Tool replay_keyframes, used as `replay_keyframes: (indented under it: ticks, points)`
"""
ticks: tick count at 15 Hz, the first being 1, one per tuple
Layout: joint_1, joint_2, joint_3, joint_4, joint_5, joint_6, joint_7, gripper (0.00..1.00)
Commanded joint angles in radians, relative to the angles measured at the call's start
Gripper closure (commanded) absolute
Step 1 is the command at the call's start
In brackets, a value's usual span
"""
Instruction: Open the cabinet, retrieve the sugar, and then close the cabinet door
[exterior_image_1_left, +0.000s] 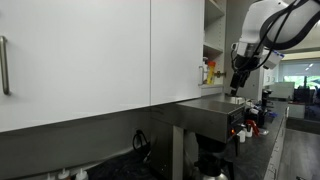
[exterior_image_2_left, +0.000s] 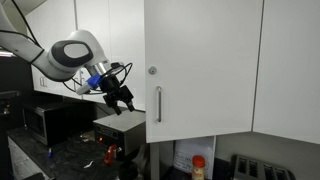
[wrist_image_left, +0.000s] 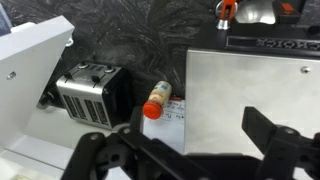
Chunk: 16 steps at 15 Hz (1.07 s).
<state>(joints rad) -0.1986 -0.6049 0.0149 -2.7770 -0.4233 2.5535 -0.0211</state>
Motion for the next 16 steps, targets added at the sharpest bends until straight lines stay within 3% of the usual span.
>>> replay_keyframes:
  ticks: [1,4,8,9,16]
  points:
    - [-0.119,0.148,0.107,0.077,-0.171,0.068,0.128,0.00]
    - [-0.150,0.212,0.145,0.166,-0.323,0.032,0.244,0.00]
    - [-0.122,0.271,0.121,0.267,-0.485,-0.034,0.337,0.00]
    - [-0.074,0.219,0.076,0.207,-0.442,-0.004,0.313,0.00]
    - [-0.047,0.223,0.053,0.215,-0.447,-0.009,0.319,0.00]
